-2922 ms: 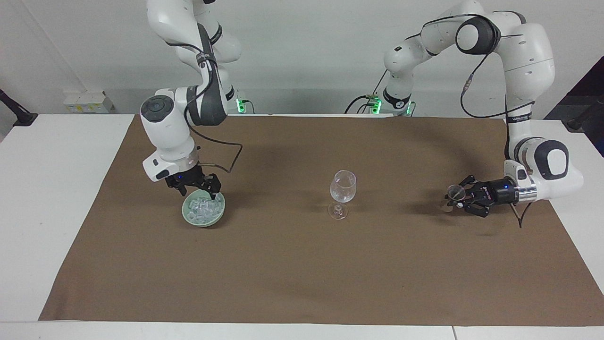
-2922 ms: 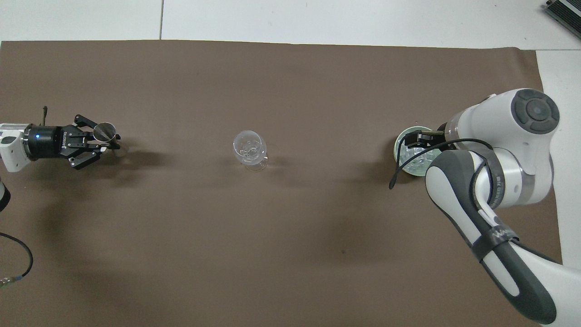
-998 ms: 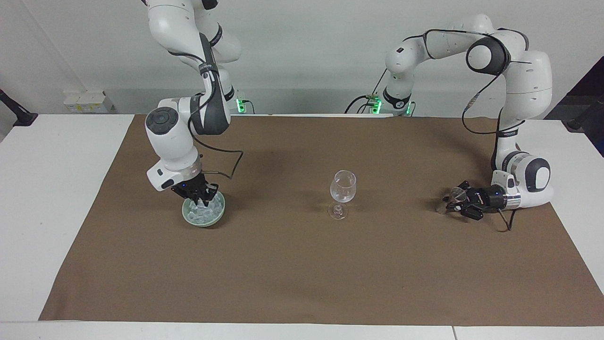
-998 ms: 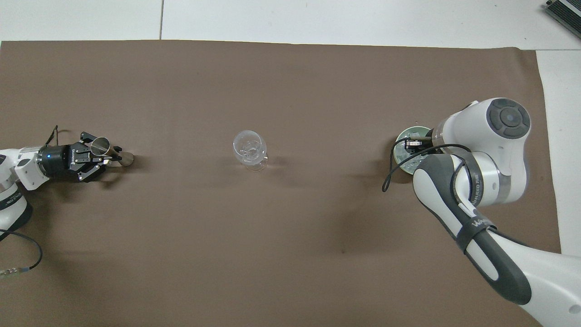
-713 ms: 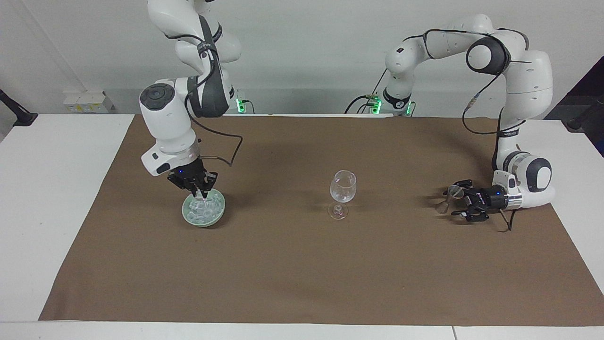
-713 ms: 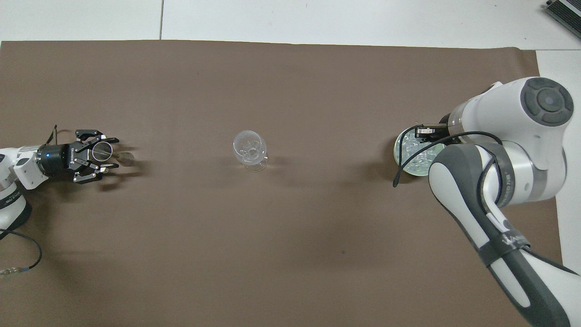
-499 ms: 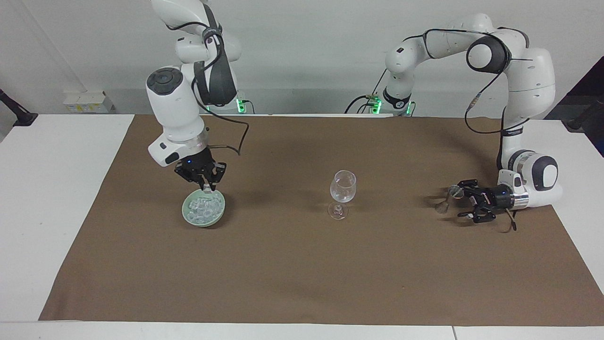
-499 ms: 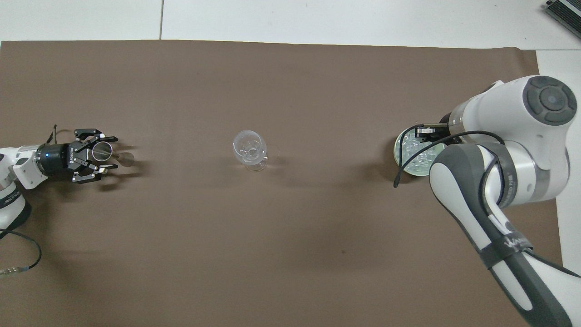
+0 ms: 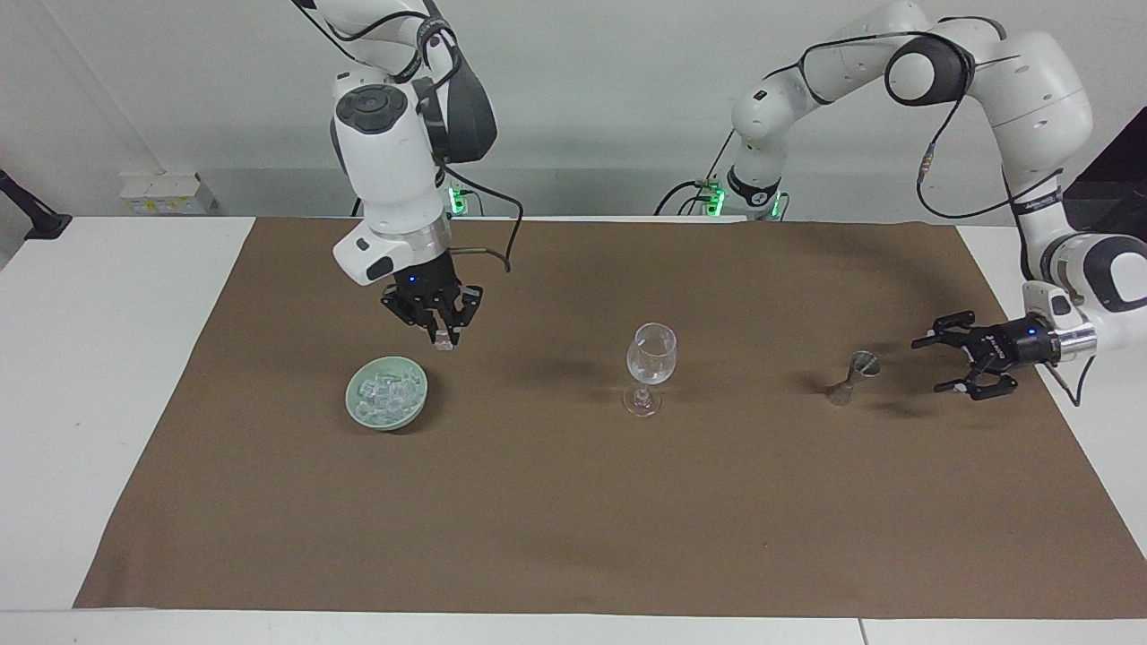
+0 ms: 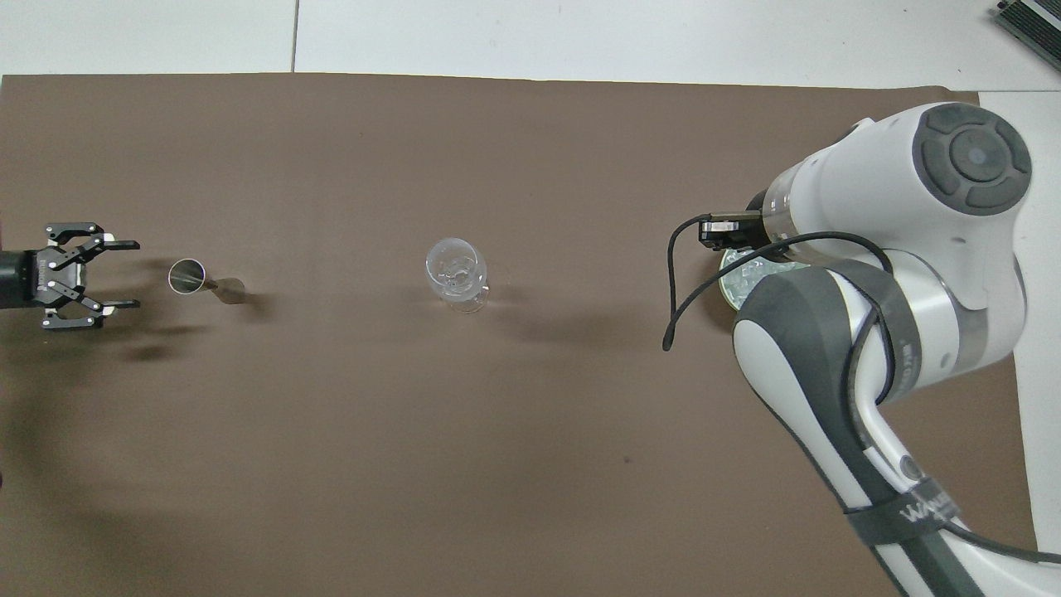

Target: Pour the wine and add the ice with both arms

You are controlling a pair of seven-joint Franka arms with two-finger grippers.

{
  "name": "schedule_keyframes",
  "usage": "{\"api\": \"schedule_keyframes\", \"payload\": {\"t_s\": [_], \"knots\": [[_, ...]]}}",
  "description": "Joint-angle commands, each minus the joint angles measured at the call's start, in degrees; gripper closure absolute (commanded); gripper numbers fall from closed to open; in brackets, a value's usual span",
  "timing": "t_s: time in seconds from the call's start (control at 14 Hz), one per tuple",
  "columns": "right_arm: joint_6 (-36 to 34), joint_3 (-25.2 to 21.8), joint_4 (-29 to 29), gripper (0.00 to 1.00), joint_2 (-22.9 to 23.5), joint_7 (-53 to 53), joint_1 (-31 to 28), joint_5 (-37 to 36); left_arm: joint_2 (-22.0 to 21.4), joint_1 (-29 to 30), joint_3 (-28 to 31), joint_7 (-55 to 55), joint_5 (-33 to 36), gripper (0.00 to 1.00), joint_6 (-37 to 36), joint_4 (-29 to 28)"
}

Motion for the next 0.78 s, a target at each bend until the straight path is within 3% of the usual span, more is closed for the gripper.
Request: {"api": "schedule_keyframes", "payload": {"t_s": [0.0, 0.36, 0.71], "knots": [[-4.3, 0.2, 6.6, 1.0, 3.4, 5.4, 3.1, 0.4, -7.0, -3.9, 0.4, -13.3, 5.1, 0.15, 4.1, -1.2], [-2.7, 0.9, 7.2, 1.0, 3.9, 10.1, 5.6, 6.3, -17.2, -12.8, 0.3, -42.8, 15.8, 0.14, 11.5, -1.8], [0.0, 4.5, 11.2, 1.0, 6.8, 17.4, 6.7, 9.0, -23.3, -22.0, 0.4, -75.8, 30.7, 0.11, 16.7, -2.3]]}}
